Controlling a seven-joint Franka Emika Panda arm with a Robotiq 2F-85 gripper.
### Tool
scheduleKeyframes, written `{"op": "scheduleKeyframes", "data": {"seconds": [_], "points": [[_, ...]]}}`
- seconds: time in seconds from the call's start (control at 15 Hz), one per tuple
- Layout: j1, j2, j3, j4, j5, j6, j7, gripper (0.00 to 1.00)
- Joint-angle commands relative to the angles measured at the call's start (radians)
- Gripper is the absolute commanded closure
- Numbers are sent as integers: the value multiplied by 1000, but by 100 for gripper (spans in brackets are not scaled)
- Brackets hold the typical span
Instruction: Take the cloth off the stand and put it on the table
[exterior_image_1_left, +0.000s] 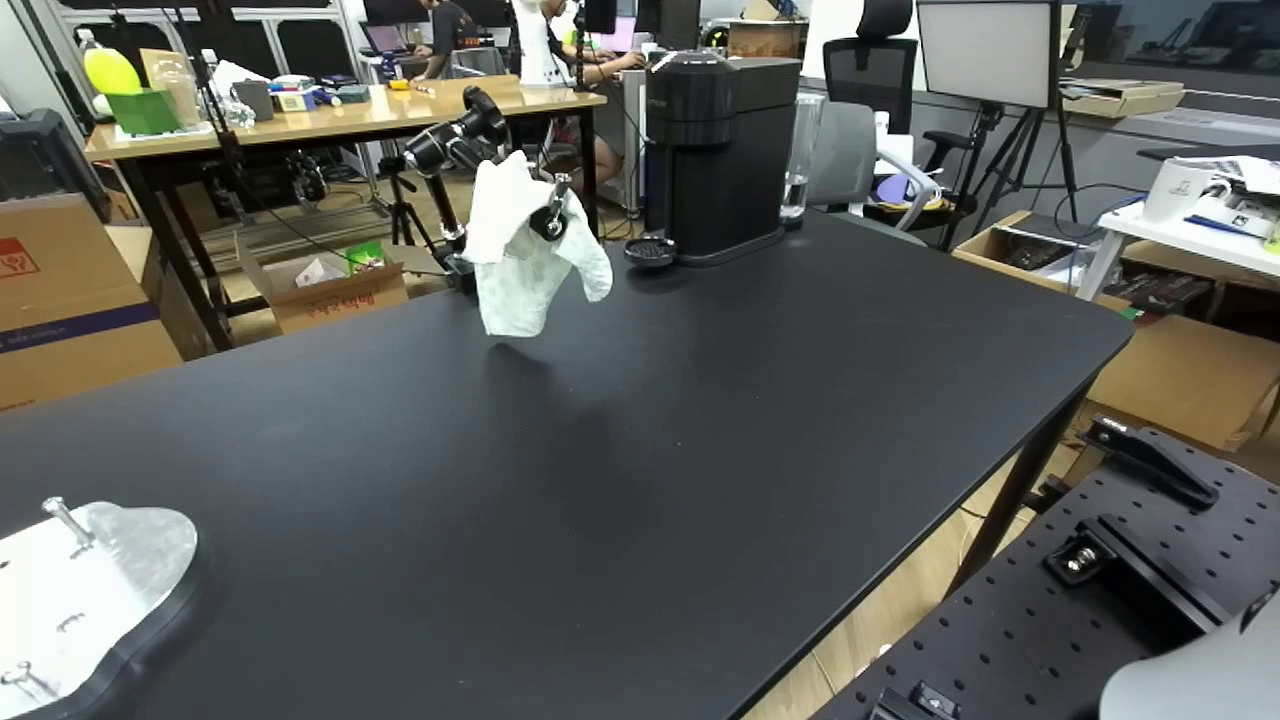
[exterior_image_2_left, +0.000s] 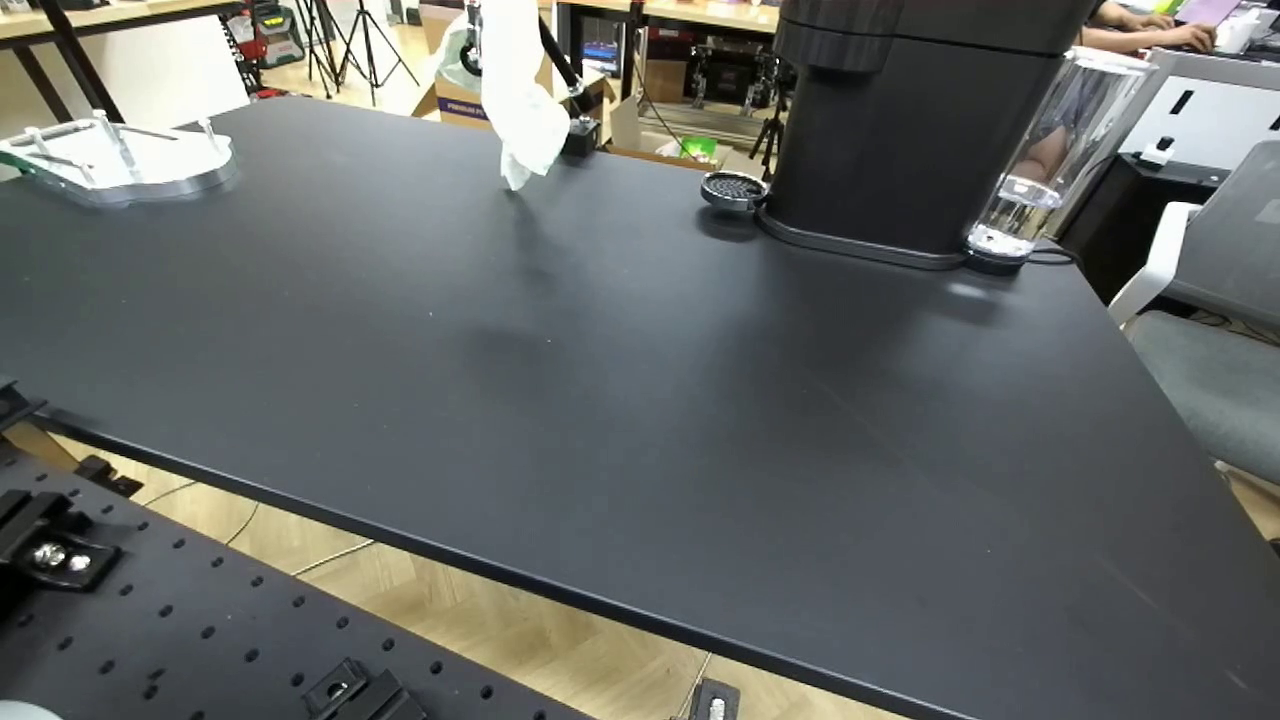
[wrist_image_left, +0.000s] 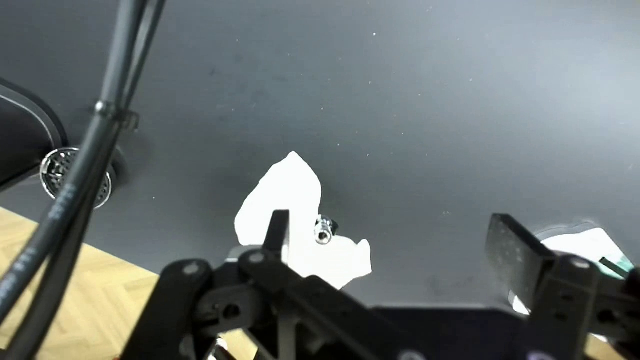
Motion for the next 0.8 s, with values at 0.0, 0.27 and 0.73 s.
{"op": "scheduleKeyframes", "data": {"seconds": [0.0,0.27,0.73], "points": [[-13,35,15,30,2,-2,-12,0],[-16,66,20,54,0,15,-7,0],[-32,230,39,110,35,154,104,0]]}}
